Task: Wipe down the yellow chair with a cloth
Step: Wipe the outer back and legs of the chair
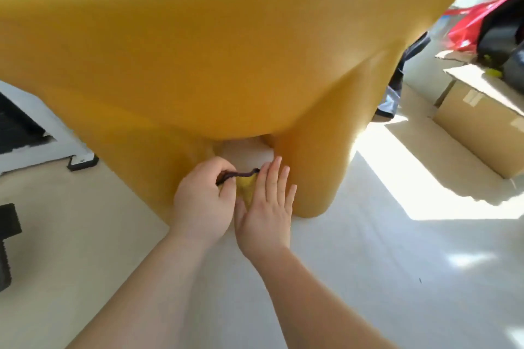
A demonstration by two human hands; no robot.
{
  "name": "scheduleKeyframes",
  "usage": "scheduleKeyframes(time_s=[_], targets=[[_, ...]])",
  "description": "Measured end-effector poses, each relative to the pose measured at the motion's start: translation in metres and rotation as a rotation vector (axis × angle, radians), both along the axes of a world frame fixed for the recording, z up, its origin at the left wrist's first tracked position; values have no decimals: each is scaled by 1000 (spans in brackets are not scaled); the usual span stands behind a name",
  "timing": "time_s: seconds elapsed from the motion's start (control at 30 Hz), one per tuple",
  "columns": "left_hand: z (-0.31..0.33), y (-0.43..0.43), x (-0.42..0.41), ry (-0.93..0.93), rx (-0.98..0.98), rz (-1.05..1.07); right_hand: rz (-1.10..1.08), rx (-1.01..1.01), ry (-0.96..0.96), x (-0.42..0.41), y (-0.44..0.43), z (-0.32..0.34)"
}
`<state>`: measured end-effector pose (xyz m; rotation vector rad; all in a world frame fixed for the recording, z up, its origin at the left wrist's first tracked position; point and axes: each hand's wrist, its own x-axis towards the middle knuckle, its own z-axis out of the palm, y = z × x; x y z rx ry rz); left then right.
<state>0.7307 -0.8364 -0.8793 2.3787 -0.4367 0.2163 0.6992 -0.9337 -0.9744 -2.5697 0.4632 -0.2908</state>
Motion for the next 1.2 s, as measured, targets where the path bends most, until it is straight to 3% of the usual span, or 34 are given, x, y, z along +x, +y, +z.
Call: scheduleKeyframes(time_s=[0.2,0.4,0.57,0.73,0.8,0.93,1.07,1.2], targets=[[7,-74,-8,217,130,-179,-326,729,52,-26,-46,10],[43,-143,-13,157,132,-321,-751,844,-273,-48,-77,32],[65,-186,-16,7,15,-199,-1019,1111,-243,-20,-144,82],[66,-192,-15,-159,18,-11,-899,1080,-304,0,-180,94],[66,-193,-15,-181,47,-26,-798,1150,-326,4,-174,91],[69,-187,-14,-257,185,-96,-735,1020,-488,19,-161,95],[74,-163,-13,-617,446,-125,-586,983,-562,29,-166,103],[87,-144,-18,-979,519,-90,-530,665,-670,35,-157,135]])
